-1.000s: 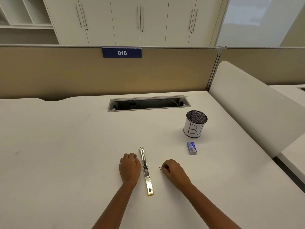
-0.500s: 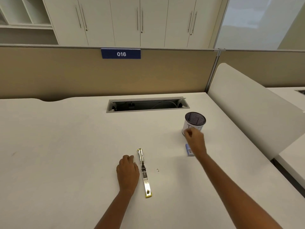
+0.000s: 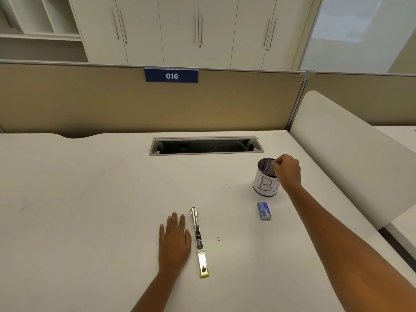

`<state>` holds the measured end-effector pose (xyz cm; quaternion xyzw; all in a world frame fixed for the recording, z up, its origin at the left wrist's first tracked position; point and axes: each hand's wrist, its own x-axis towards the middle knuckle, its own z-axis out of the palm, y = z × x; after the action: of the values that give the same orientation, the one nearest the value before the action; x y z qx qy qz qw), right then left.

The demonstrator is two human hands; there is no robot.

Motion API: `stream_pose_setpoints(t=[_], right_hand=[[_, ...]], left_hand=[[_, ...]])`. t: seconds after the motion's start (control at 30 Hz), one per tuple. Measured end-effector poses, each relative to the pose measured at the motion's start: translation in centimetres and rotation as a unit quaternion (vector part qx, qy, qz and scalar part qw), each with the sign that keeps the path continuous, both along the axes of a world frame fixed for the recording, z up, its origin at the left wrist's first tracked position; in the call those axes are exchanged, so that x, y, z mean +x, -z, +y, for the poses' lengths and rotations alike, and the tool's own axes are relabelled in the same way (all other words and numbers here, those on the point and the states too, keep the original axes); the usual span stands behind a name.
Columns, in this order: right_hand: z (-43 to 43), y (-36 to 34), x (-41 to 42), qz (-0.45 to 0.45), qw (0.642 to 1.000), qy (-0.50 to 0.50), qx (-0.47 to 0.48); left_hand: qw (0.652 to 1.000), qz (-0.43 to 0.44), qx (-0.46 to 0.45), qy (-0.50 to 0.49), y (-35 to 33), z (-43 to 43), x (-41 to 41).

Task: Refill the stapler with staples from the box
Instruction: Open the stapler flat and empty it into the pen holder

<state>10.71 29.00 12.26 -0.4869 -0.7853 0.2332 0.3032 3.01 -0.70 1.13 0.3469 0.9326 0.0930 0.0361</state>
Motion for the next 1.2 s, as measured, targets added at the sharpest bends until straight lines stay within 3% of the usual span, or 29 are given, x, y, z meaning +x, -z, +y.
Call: stream_pose_setpoints(t=[0.3,0.47,0.8,0.97,1.2], right_hand=[[-0.8,1.2,0.1,0.045,0.999,-0.006,-0.027],[-4.8,3.8,0.2,0.053,0.996,-0.064,-0.034],[-12.7,9.7,0.6,-0.124,0.955,-0.238,-0.125],[-14.7,10.0,0.5,-0.173,0.941,-0.269,-0.108],[-15.9,10.2,0.4,-0.236,0.93,-0.277,-0.056]], left_hand=[[0.999,0.001,0.022,-0.023,-0.4,0.2,0.1],[0.999,-0.005,0.036,-0.029,0.0,0.2,0.0],[0.996,-0.008,0.079,-0.036,0.9,0.4,-0.5],[0.992,-0.001,0.118,-0.039,2.3,0.5,-0.9],[0.994,-0.024,0.101,-0.034,2.6,0.6,-1.2]])
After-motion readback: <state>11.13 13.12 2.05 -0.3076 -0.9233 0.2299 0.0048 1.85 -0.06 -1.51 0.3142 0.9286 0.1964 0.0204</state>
